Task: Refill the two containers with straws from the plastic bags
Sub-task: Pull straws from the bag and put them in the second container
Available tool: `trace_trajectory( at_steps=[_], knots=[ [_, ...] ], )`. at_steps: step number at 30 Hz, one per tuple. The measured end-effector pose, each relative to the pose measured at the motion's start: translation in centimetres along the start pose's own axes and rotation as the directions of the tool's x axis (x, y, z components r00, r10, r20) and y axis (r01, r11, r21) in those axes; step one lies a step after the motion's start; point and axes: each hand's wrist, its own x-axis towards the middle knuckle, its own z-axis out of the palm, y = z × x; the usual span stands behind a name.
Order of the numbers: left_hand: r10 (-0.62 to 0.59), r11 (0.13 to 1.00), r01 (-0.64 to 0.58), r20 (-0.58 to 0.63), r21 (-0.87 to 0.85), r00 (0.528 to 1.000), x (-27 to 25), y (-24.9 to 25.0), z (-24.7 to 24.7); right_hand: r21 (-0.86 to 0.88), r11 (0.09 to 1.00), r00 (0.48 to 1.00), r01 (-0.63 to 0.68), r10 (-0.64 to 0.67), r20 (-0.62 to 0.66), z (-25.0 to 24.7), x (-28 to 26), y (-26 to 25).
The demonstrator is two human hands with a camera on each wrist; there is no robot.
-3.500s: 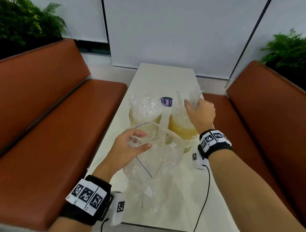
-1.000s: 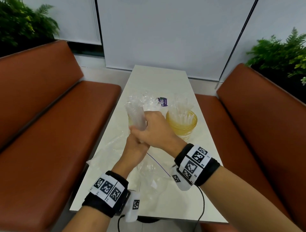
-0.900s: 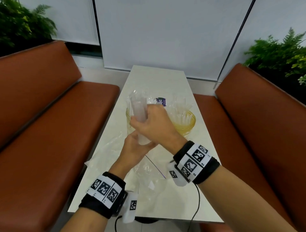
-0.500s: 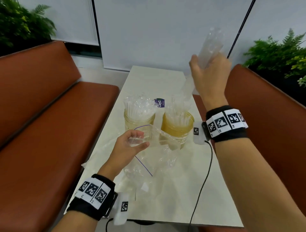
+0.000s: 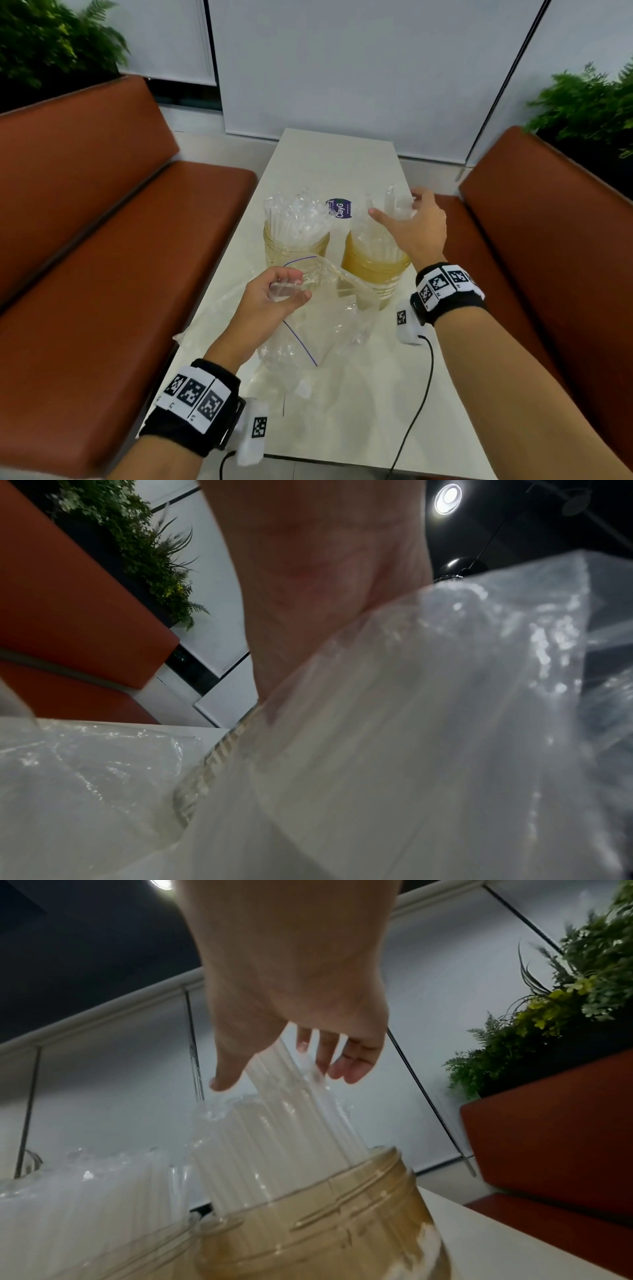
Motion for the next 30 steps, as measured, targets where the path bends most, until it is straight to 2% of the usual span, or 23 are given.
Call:
trace_trajectory(
  at_steps=[2,4,5,6,7,9,11,13,15,17,18,20,21,23,24,25,26,28,30],
  knots=[
    [-0.002,1.0,0.002,0.006,0.0,1.0,0.1,0.1,0.2,0.117,0.975,0.979,0.186,-0.175,-0.101,-0.3,-0.1,-0.5],
    [0.0,1.0,0.0,0.013,0.006,1.0,0.2,0.3,0.4,0.063,0.907,0.901,0.416,-0.402,-0.163,-0.2,0.0,-0.7],
    [0.002,1.0,-0.002,0.017,0.007,1.0,0.2,0.3,0.5,-0.016,0.869,0.86,0.494,-0.492,-0.137,0.0,0.2,-0.7],
    [0.003,1.0,-0.003,0.021,0.009,1.0,0.2,0.3,0.5,-0.098,0.843,0.843,0.528,-0.535,-0.059,0.2,0.4,-0.4],
    [0.003,1.0,-0.003,0.023,0.009,1.0,0.2,0.3,0.5,-0.173,0.832,0.848,0.527,-0.527,0.051,0.5,0.5,0.0],
    [0.003,1.0,-0.003,0.026,0.009,1.0,0.1,0.2,0.5,-0.291,0.837,0.88,0.464,-0.399,0.257,1.2,0.7,1.1],
    [0.005,1.0,-0.005,0.028,0.01,1.0,0.0,0.2,0.5,-0.283,0.858,0.876,0.429,-0.319,0.361,1.5,0.6,1.8],
    [-0.003,1.0,0.003,0.03,0.005,1.0,-0.2,0.2,0.5,-0.213,0.894,0.879,0.393,-0.298,0.372,1.3,0.3,1.4],
    [-0.01,1.0,0.01,0.035,0.002,0.999,-0.4,0.2,0.5,-0.178,0.903,0.908,0.39,-0.345,0.239,0.7,0.1,0.3],
    [-0.012,1.0,0.012,0.049,0.006,0.999,-0.5,0.2,0.6,-0.144,0.884,0.895,0.446,-0.438,0.082,-0.1,-0.8,-1.6],
    [-0.015,1.0,0.014,0.058,0.015,0.998,-0.6,0.3,0.6,-0.099,0.871,0.877,0.481,-0.477,0.062,-0.5,-1.5,-2.8],
    [-0.023,0.999,0.019,0.076,0.05,0.997,-0.7,0.6,0.7,0.024,0.843,0.827,0.538,-0.533,0.176,-1.6,-3.5,-5.4],
    [-0.027,0.997,0.021,0.083,0.067,0.996,-0.7,0.8,0.8,0.07,0.836,0.789,0.544,-0.538,0.297,-2.0,-4.8,-6.5],
    [-0.028,0.997,0.021,0.087,0.079,0.996,-0.6,0.8,0.9,0.073,0.856,0.656,0.512,-0.444,0.61,-2.5,-7.9,-8.4],
    [-0.029,0.997,0.022,0.084,0.078,0.996,-0.5,0.8,0.9,0.004,0.853,0.572,0.522,-0.353,0.741,-2.2,-9.4,-8.7],
    [-0.03,0.997,0.024,0.079,0.075,0.996,-0.5,0.8,1.0,-0.105,0.81,0.511,0.577,-0.258,0.82,-1.8,-10.7,-8.8],
    [-0.029,0.997,0.024,0.072,0.072,0.997,-0.5,0.8,1.0,-0.227,0.726,0.49,0.649,-0.171,0.855,-1.3,-11.9,-8.7],
    [-0.018,0.998,0.014,0.065,0.069,0.998,-0.6,0.8,1.0,-0.418,0.518,0.507,0.747,-0.037,0.861,-0.3,-13.7,-8.1],
    [-0.009,0.997,0.004,0.065,0.075,0.998,-0.7,0.8,1.0,-0.489,0.418,0.511,0.765,0.066,0.857,0.5,-14.4,-7.6]
  ],
)
